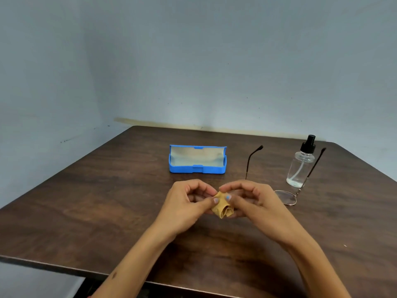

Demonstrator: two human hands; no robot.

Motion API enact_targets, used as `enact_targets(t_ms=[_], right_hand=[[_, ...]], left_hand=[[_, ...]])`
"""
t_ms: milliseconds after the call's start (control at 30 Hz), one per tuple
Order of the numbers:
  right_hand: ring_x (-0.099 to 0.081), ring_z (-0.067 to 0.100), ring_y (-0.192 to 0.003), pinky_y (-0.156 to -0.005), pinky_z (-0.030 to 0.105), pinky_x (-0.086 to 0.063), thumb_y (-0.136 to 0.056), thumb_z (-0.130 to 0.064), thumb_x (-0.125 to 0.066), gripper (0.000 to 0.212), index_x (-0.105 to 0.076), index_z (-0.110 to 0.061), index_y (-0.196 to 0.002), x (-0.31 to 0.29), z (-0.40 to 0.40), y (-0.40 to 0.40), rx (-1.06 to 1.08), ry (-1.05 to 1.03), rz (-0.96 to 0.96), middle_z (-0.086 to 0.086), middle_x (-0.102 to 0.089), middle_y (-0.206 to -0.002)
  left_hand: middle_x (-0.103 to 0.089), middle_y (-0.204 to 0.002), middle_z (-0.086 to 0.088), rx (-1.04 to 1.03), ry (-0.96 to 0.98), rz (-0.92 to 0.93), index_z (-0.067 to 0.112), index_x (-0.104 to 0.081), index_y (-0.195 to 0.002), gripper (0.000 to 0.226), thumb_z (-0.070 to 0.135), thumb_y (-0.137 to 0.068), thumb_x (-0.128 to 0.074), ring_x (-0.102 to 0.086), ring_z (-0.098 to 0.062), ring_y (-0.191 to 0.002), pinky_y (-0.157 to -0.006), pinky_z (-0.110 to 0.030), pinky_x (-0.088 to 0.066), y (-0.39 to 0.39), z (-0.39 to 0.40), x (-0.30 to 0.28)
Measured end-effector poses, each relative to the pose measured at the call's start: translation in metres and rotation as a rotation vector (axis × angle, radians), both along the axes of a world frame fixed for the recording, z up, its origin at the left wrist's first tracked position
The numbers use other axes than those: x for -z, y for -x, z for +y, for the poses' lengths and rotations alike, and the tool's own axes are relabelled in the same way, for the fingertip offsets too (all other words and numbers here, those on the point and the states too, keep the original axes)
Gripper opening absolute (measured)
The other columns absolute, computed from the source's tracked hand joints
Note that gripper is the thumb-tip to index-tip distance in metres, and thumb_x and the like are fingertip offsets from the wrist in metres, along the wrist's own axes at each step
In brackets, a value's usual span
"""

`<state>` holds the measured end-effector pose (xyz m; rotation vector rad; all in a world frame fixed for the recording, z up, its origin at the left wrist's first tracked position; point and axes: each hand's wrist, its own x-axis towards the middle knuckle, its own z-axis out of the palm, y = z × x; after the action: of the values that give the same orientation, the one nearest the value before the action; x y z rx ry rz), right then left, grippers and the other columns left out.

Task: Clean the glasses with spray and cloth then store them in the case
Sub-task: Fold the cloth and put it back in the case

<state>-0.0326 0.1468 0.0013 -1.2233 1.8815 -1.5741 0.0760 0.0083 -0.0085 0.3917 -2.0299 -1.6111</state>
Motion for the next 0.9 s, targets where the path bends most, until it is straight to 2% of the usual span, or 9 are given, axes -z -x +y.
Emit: enact_targets(t_ms=[100,200,367,467,600,667,767,900], right_hand=[[-0.071,0.021,-0.073,-0.067,0.030,-0.059,-0.083,-0.002,-0.066,0.021,-0.068,-0.018,-0.097,-0.003,-0.002,0.001,-0.002,-0.048,0.120,0.009,-0.072,-0.081],[-0.071,0.020,-0.066,-0.060,0.031,-0.059,-0.082,-0.004,-0.069,0.014,-0.070,-0.017,-0.088,-0.006,-0.005,0.003,0.049,-0.055,0.171,0.007,-0.072,-0.072],[-0.068,0.014,-0.055,-0.051,0.023,-0.056,-0.082,-0.009,-0.070,0.010,-0.074,-0.018,-0.080,-0.010,-0.007,0.004,0.111,-0.010,0.225,0.001,-0.072,-0.065],[-0.066,0.006,-0.058,-0.053,0.021,-0.055,-0.081,-0.012,-0.070,0.009,-0.074,-0.019,-0.078,-0.012,-0.010,0.004,0.146,0.002,0.262,-0.001,-0.072,-0.067],[-0.067,0.003,-0.072,-0.065,0.017,-0.054,-0.080,-0.010,-0.070,0.008,-0.073,-0.017,-0.076,-0.012,-0.016,0.002,0.159,0.001,0.270,-0.005,-0.072,-0.076],[-0.067,0.006,-0.077,-0.069,0.021,-0.054,-0.081,-0.011,-0.067,0.007,-0.070,-0.016,-0.077,-0.013,-0.020,0.000,0.162,0.002,0.232,-0.004,-0.072,-0.082],[-0.064,0.012,-0.074,-0.066,0.029,-0.053,-0.085,-0.012,-0.060,0.009,-0.066,-0.016,-0.079,-0.015,-0.029,-0.003,0.158,0.008,0.167,-0.001,-0.071,-0.082],[-0.061,0.018,-0.063,-0.065,0.040,-0.055,-0.091,-0.011,-0.055,0.009,-0.060,-0.010,-0.085,-0.016,-0.038,-0.004,0.086,0.037,-0.065,0.008,-0.064,-0.070]], left_hand=[[-0.073,-0.079,-0.008,0.026,0.026,-0.004,0.009,-0.070,-0.085,0.010,0.003,-0.078,-0.072,-0.069,-0.012,-0.068,-0.058,-0.016,-0.052,0.000,-0.002,-0.003],[-0.071,-0.076,-0.007,0.064,0.037,0.013,0.007,-0.070,-0.086,0.009,0.002,-0.078,-0.071,-0.067,-0.009,-0.064,-0.057,-0.015,-0.051,0.001,-0.002,-0.005],[-0.071,-0.080,-0.015,0.088,0.034,0.055,0.005,-0.071,-0.091,0.012,0.005,-0.079,-0.070,-0.066,-0.012,-0.064,-0.057,-0.015,-0.052,-0.001,-0.004,-0.008],[-0.070,-0.073,-0.010,0.096,0.015,0.062,0.006,-0.072,-0.092,0.012,0.004,-0.080,-0.069,-0.064,-0.010,-0.058,-0.057,-0.017,-0.053,-0.002,-0.006,-0.009],[-0.069,-0.066,-0.003,0.122,0.002,0.024,0.010,-0.071,-0.090,0.010,0.006,-0.082,-0.067,-0.063,-0.010,-0.054,-0.054,-0.018,-0.053,-0.002,-0.013,-0.010],[-0.068,-0.066,-0.003,0.154,0.014,-0.022,0.011,-0.069,-0.085,0.005,0.013,-0.083,-0.065,-0.062,-0.010,-0.054,-0.053,-0.017,-0.052,-0.002,-0.016,-0.012],[-0.064,-0.069,-0.008,0.152,0.019,-0.028,0.012,-0.067,-0.070,0.017,0.027,-0.080,-0.065,-0.056,-0.011,-0.059,-0.055,-0.016,-0.046,-0.003,-0.018,-0.011],[-0.064,-0.079,-0.013,0.123,-0.158,-0.002,0.007,-0.063,-0.067,0.025,0.031,-0.069,-0.069,-0.058,-0.014,-0.065,-0.057,-0.019,-0.048,-0.008,-0.030,-0.012]])
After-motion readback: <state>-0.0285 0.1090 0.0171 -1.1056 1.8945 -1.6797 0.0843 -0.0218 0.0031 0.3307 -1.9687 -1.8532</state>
